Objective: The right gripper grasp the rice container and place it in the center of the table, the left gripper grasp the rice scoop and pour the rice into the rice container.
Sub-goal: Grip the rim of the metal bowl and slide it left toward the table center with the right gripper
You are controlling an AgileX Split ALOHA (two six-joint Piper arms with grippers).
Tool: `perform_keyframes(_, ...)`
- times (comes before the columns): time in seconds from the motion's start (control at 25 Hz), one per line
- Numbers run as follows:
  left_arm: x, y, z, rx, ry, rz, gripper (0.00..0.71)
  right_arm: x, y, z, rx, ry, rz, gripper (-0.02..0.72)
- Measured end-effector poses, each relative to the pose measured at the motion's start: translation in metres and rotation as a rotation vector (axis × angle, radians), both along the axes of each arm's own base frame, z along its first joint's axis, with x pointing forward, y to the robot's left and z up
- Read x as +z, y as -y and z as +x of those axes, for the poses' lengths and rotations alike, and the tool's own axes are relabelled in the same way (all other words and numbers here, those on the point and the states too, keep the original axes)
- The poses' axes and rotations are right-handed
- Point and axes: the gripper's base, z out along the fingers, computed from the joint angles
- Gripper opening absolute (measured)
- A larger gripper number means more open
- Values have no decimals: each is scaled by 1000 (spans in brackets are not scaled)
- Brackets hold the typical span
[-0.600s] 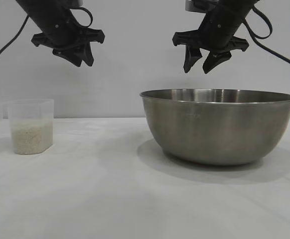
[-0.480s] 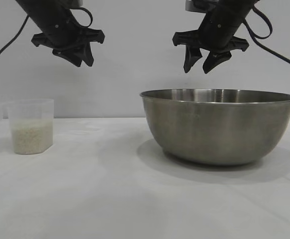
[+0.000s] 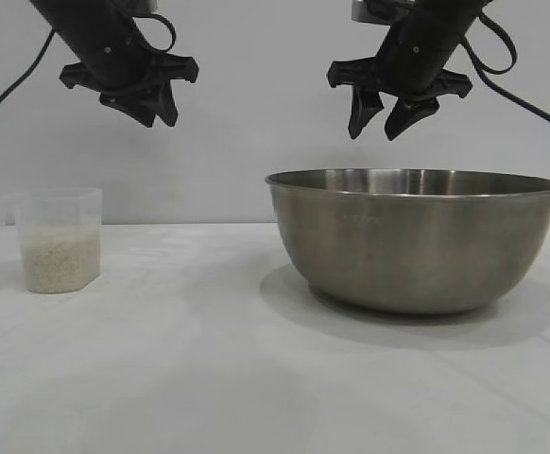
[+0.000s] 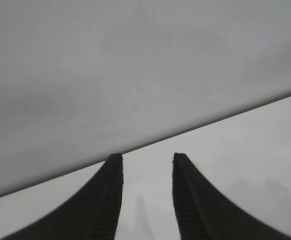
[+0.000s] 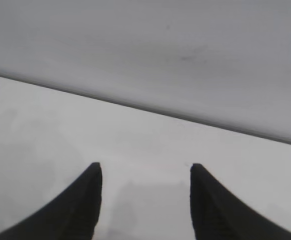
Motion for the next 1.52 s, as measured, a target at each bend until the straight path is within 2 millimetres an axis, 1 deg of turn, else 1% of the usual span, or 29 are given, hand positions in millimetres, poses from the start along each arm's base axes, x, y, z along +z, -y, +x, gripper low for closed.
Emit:
perform_keyframes(0.12, 0, 0, 0, -2, -2, 1, 199, 21, 3, -8, 17, 2, -18, 330)
perform_keyframes(0.24, 0, 0, 0, -3, -4, 1, 199, 58, 13, -21, 19, 12, -19, 330)
perform_keyframes(0.32, -1, 0, -1, -8, -6, 10, 199, 80, 26, -31, 11, -3, -25, 330)
perform_keyframes(0.36, -1, 0, -1, -11, -7, 14, 199, 86, 31, -36, 16, -30, -41, 330)
perform_keyframes(0.4, -1, 0, -1, -13, -9, 16, 199, 88, 36, -41, 24, -69, -66, 330)
perform_keyframes(0.48, -2, 0, -1, -18, -14, 20, 199, 87, 44, -48, 37, -151, -111, 330)
perform_keyframes(0.52, -2, 0, -1, -18, -15, 20, 199, 84, 46, -52, 46, -199, -130, 373)
perform_keyframes(0.56, -2, 0, -1, -20, -19, 20, 199, 82, 48, -55, 52, -242, -147, 393)
perform_keyframes(0.6, -2, 0, -1, -20, -19, 22, 199, 81, 49, -59, 59, -281, -157, 391)
perform_keyframes(0.64, -2, 0, -1, -21, -20, 22, 199, 79, 49, -61, 64, -310, -163, 442)
perform_keyframes(0.88, -2, 1, -2, -21, -21, 22, 199, 74, 51, -76, 94, -483, -199, 440)
perform_keyframes(1.08, -2, 1, -2, -21, -21, 22, 199, 64, 53, -82, 101, -548, -212, 440)
perform_keyframes(1.16, -2, 1, -2, -21, -21, 22, 199, 57, 53, -85, 103, -577, -217, 440)
perform_keyframes(1.24, -2, 1, -2, -22, -23, 22, 199, 45, 55, -90, 104, -619, -232, 440)
perform_keyframes(1.4, -2, 1, -2, -22, -23, 22, 199, 17, 59, -103, 106, -718, -255, 440)
perform_keyframes(1.52, -2, 1, -2, -22, -23, 22, 199, 3, 60, -108, 98, -730, -255, 440)
